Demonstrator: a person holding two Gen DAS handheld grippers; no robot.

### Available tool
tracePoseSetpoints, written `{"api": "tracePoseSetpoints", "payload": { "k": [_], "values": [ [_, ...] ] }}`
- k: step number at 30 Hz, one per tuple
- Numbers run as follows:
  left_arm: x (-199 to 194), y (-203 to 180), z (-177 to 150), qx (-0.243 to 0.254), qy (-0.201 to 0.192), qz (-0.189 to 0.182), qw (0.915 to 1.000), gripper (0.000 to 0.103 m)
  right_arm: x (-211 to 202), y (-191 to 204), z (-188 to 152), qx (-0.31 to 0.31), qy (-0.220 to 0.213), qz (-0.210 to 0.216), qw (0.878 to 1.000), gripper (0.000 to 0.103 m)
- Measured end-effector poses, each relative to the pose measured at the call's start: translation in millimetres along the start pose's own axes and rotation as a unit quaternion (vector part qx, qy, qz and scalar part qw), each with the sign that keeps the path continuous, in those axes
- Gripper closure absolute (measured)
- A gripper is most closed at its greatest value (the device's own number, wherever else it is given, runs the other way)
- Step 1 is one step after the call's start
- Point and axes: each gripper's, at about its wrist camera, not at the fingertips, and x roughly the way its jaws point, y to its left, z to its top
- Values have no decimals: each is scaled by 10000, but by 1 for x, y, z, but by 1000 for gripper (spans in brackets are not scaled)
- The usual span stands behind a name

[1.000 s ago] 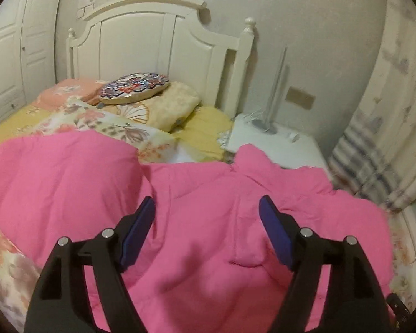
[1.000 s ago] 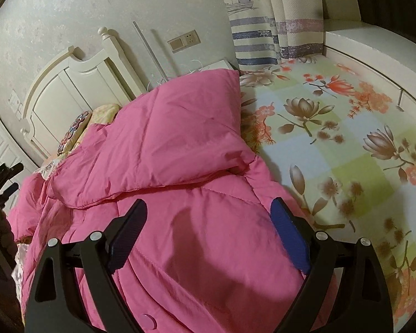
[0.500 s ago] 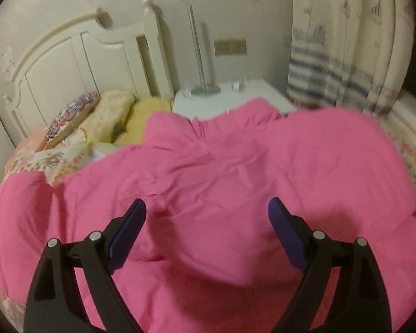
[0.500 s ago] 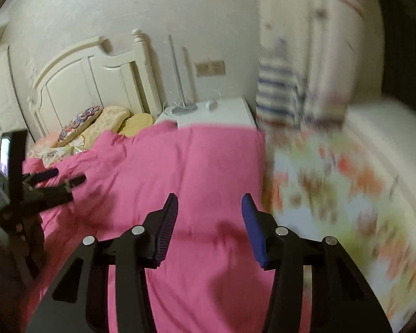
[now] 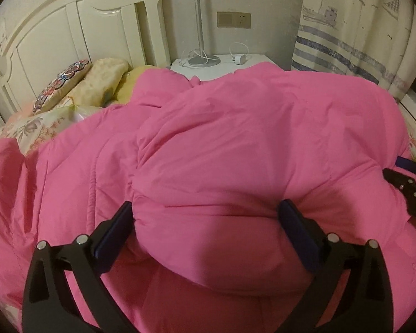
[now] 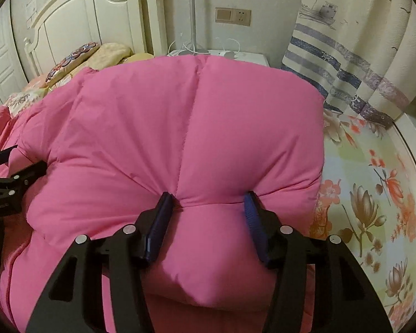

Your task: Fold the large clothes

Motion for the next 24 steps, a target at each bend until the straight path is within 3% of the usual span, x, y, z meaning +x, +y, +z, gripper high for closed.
{"api": "tracePoseSetpoints", "payload": {
  "k": [2, 6, 11, 13, 16, 17, 21, 24],
  "values": [
    [-1, 0, -1, 4, -24, 13, 10000, 2, 1, 4, 1, -123, 45, -104, 9999, 48],
    [-3, 3, -1, -47, -60, -31, 10000, 2, -9, 0, 21, -154, 380, 92, 9991, 47],
    [-2, 5, -1, -69, -58, -73, 9999, 2, -46, -14, 58, 387, -653, 54, 9971, 46],
    [-2, 5, -1, -77, -62, -81, 9999, 2, -29, -11, 71, 413, -530, -50, 9977, 46],
    [-2, 6, 0, -115, -80, -120, 9998, 2, 30, 3, 68, -14, 155, -508, 9986, 40],
    [-2, 8, 0, -128, -85, -137, 9998, 2, 36, 8, 65, -166, 44, -600, 9980, 39],
    [0, 9, 0, -192, -64, -217, 9996, 2, 40, 7, 69, -119, 191, -633, 9977, 38],
    [-1, 12, 0, -249, -84, -278, 9993, 2, 11, 13, 66, 41, 62, -823, 9966, 39]
  ]
}}
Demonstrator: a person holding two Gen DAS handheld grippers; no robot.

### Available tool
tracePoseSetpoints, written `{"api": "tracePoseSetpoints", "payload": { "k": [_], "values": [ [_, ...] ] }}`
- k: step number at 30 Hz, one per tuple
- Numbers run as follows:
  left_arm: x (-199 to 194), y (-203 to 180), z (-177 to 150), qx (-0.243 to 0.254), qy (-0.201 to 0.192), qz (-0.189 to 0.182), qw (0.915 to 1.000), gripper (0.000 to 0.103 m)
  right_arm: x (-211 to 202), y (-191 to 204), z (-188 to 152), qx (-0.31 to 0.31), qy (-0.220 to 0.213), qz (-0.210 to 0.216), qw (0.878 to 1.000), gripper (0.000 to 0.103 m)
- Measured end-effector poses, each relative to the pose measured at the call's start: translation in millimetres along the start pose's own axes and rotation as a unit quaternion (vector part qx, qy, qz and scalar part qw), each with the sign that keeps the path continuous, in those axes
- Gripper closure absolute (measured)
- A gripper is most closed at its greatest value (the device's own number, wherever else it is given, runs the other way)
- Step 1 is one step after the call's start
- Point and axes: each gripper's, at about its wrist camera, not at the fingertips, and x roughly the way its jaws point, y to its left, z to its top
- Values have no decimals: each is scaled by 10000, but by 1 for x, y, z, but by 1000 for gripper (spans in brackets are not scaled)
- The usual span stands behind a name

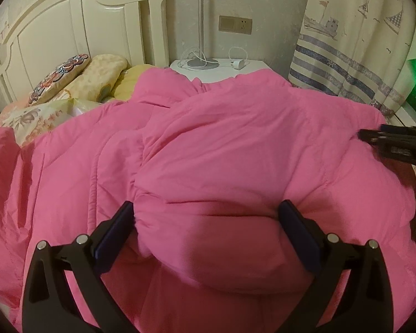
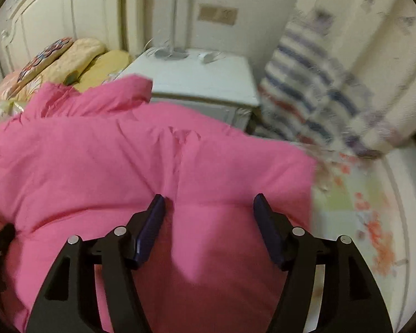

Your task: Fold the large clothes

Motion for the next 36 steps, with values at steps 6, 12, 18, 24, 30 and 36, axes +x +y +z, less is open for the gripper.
{"api": "tracePoseSetpoints", "payload": {
  "k": [6, 12, 18, 24, 30, 36],
  "values": [
    [-14, 16, -2, -420, -321, -286, 9982, 2, -84, 53, -55, -350, -739, 454, 9956, 16],
    [-102, 107, -42, -2372, -1215, -750, 9609, 5, -41, 63, -77, -505, -134, 389, 9979, 12],
    [-191, 246, -115, -4033, -2043, -151, 8919, 4, -41, 64, -78, -530, -169, 396, 9977, 12],
    [-226, 384, -183, -5585, -2139, 381, 8005, 5, -52, 60, -82, -400, -461, 512, 9968, 12],
    [-200, 443, -205, -6012, -2117, -233, 7701, 9, -53, 56, -81, -292, -457, 671, 9963, 12],
    [-169, 447, -176, -6053, -1783, -715, 7725, 89, -61, 34, -84, 248, -708, 1159, 9904, 12]
  ]
}}
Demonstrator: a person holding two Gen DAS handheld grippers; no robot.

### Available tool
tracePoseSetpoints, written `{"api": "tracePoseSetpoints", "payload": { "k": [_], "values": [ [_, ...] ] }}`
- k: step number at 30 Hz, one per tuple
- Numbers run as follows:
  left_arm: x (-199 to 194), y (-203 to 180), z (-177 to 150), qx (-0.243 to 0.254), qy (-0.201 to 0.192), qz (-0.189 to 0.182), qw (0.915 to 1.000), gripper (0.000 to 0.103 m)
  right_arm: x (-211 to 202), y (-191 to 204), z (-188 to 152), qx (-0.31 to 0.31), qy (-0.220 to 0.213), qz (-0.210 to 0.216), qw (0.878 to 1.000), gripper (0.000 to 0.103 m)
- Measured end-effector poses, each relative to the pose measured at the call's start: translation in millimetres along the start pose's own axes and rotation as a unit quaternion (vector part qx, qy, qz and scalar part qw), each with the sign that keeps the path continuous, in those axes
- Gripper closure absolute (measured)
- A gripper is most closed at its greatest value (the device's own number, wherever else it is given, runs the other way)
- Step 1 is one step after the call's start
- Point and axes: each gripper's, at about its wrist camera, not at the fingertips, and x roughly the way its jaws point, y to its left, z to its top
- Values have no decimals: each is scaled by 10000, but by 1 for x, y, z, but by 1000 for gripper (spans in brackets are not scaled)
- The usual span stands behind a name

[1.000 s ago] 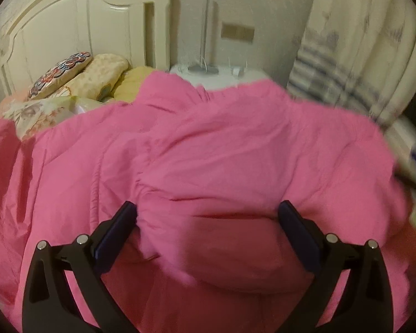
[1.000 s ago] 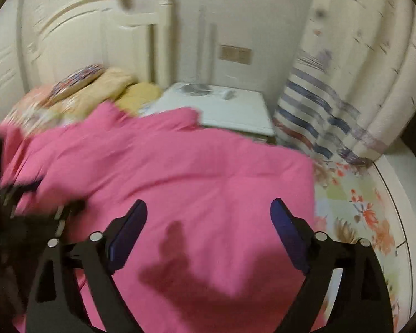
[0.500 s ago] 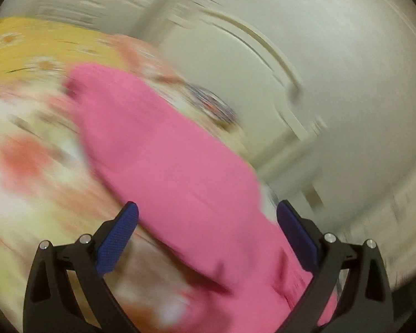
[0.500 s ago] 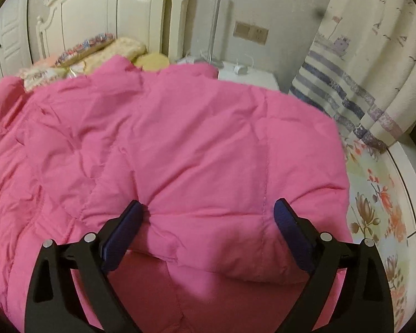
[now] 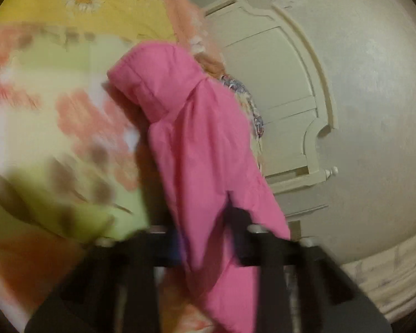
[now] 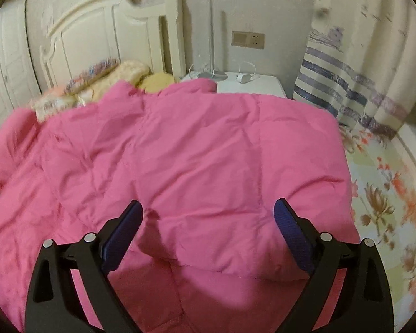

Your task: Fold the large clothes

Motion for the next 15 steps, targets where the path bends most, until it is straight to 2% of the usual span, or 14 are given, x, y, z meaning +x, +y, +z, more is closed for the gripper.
{"api": "tracePoseSetpoints", "payload": {
  "k": [1, 3, 5, 7, 9, 10, 11, 13, 14, 15],
  "values": [
    [-5, -11, -5, 119, -181, 40, 9998, 95, -6, -11, 0, 293, -187, 123, 9993, 12],
    [-16, -46, -20, 597, -572, -85, 9965, 97, -19, -35, -2, 902, -563, 288, 9939, 12],
    [-26, -95, -47, 1219, -722, -281, 9895, 97, -33, -75, -10, 1936, -998, 431, 9750, 12],
    [-29, -143, -80, 1799, -732, -508, 9796, 97, -39, -111, -23, 2869, -1248, 476, 9486, 11],
    [-30, -191, -120, 2468, -580, -793, 9641, 97, -38, -141, -37, 3642, -1343, 606, 9196, 11],
    [-28, -216, -147, 2862, -486, -903, 9527, 97, -37, -153, -45, 3988, -1379, 651, 9043, 11],
    [-26, -233, -167, 3140, -402, -955, 9438, 97, -37, -157, -48, 4142, -1413, 683, 8966, 11],
    [-12, -271, -228, 3851, -102, -1044, 9169, 95, -40, -160, -50, 4188, -1513, 682, 8928, 11],
    [-2, -286, -267, 4224, 57, -1045, 9003, 94, -42, -157, -48, 4118, -1559, 641, 8955, 11],
    [7, -294, -291, 4453, 157, -1018, 8894, 93, -44, -154, -45, 4033, -1585, 599, 8992, 11]
  ]
}}
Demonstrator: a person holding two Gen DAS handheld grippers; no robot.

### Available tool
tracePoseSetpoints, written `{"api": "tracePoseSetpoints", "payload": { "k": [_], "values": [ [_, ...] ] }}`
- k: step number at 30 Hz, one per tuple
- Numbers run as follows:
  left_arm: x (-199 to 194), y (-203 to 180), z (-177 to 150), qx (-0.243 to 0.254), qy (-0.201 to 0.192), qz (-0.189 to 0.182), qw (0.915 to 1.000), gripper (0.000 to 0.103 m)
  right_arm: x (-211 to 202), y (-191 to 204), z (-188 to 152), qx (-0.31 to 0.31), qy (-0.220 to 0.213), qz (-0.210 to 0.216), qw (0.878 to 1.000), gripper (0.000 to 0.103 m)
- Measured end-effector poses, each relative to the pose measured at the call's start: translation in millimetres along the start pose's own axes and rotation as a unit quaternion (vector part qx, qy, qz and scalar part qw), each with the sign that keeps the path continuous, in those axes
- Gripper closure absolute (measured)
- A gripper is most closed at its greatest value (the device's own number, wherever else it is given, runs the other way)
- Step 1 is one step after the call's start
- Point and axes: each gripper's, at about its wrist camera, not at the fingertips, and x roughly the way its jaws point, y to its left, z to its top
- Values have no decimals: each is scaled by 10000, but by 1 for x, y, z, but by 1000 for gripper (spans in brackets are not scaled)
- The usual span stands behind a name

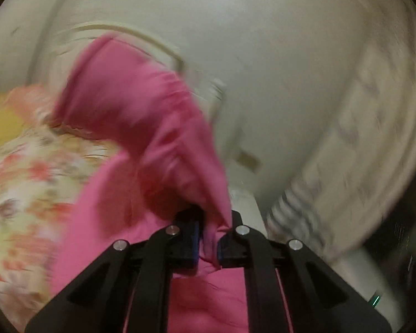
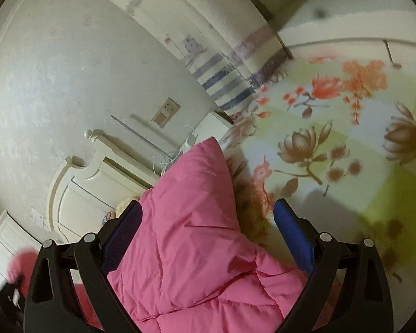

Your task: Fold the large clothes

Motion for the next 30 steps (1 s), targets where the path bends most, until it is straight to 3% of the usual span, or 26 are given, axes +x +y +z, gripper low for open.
{"api": "tracePoseSetpoints", "payload": {
  "k": [4, 6, 8, 9, 11, 14, 15, 18, 19, 21, 23, 24, 28, 30],
  "values": [
    [61, -76, -64, 594, 718, -200, 9954, 89, -2, 4, -4, -162, -39, -25, 9999, 11],
    [97, -100, -95, 890, 1247, -201, 9880, 77, 0, 5, -5, -119, 3, -43, 9999, 11],
    [125, -113, -127, 1149, 1754, -72, 9777, 45, 1, 2, -6, -97, 56, -56, 9999, 11],
    [139, -121, -147, 1334, 2118, -68, 9681, 40, 1, 3, -7, -96, 79, -66, 9999, 11],
    [142, -116, -163, 1600, 2355, -92, 9586, 35, 4, 2, -7, -122, 104, -81, 9998, 11],
    [111, -122, -156, 1948, 2094, -338, 9576, 21, 8, 3, -8, -194, 172, -174, 9995, 11],
    [98, -120, -147, 1965, 1994, -422, 9591, 21, 10, 3, -7, -220, 182, -192, 9994, 11],
    [54, -111, -112, 1890, 1484, -700, 9682, 16, 10, 6, -9, -317, 197, -250, 9990, 11],
    [41, -103, -100, 1825, 1253, -707, 9726, 8, 11, 5, -9, -320, 203, -254, 9990, 11],
    [13, -79, -84, 1633, 753, -489, 9825, 2, 11, 6, -9, -305, 204, -251, 9990, 11],
    [3, -51, -77, 1407, 564, 27, 9884, 2, 11, 3, -9, -254, 216, -225, 9992, 11],
    [-2, -25, -76, 1164, 558, 454, 9906, 2, 12, 2, -9, -233, 229, -210, 9992, 11],
    [-10, 56, -86, 338, 642, 1762, 9817, 2, 13, 2, -9, -232, 257, -192, 9992, 11],
    [-7, 90, -96, -104, 763, 2119, 9743, 2, 20, 5, -9, -305, 416, -232, 9984, 11]
  ]
}}
